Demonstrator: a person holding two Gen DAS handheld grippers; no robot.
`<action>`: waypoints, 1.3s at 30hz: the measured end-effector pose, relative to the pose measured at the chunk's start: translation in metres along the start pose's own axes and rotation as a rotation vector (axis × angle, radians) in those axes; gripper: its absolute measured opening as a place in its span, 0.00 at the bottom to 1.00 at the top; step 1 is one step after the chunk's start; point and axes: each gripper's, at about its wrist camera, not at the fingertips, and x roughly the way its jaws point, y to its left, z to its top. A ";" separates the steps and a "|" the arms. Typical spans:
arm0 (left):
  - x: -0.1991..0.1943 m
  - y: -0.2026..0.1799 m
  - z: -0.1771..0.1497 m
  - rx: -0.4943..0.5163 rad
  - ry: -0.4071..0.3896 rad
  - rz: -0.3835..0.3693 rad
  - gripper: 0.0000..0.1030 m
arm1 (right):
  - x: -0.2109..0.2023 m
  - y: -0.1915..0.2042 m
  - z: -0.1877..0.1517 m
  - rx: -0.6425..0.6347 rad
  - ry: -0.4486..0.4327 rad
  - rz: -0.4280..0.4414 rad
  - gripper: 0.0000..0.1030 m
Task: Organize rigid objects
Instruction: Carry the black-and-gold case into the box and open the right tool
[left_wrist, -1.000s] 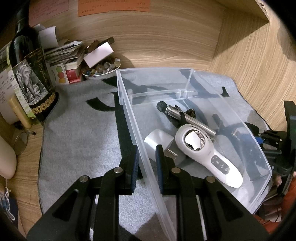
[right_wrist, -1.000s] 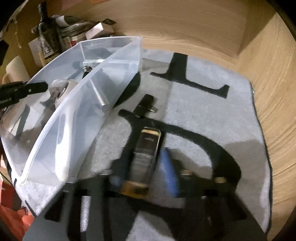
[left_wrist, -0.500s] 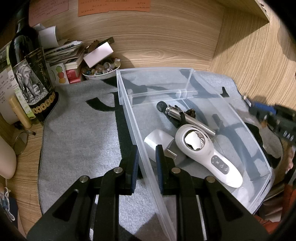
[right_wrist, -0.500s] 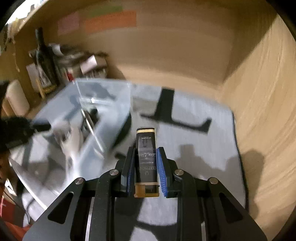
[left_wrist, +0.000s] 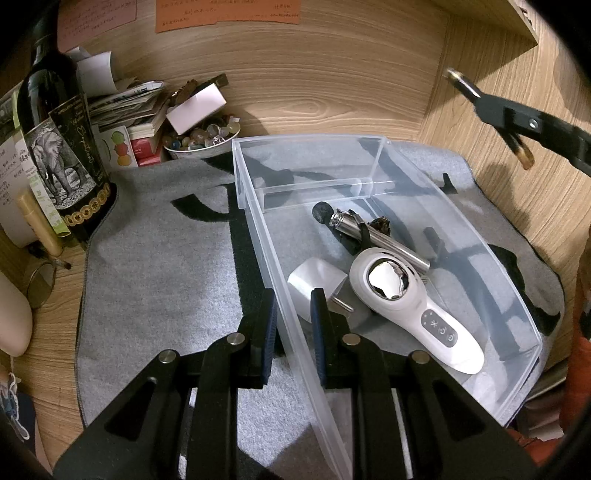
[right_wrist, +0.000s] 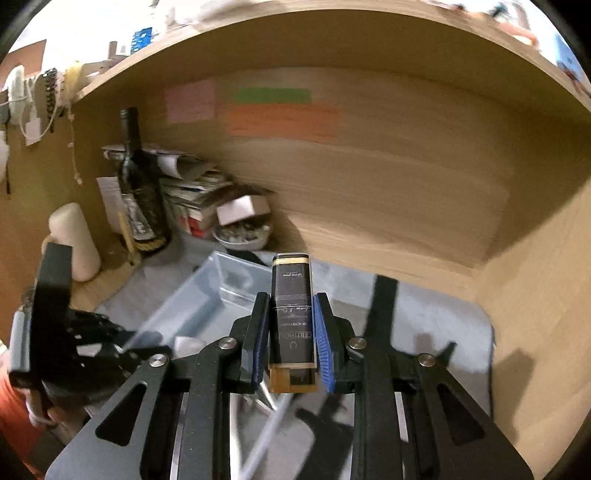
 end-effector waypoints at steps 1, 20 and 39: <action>0.000 0.000 0.000 0.000 0.000 0.000 0.17 | 0.004 0.005 0.002 -0.012 0.003 0.008 0.21; 0.000 -0.001 0.000 -0.002 0.000 0.001 0.17 | 0.080 0.029 -0.021 -0.130 0.258 0.050 0.21; 0.000 -0.001 0.000 -0.001 0.000 0.001 0.17 | 0.090 0.034 -0.028 -0.119 0.345 0.069 0.29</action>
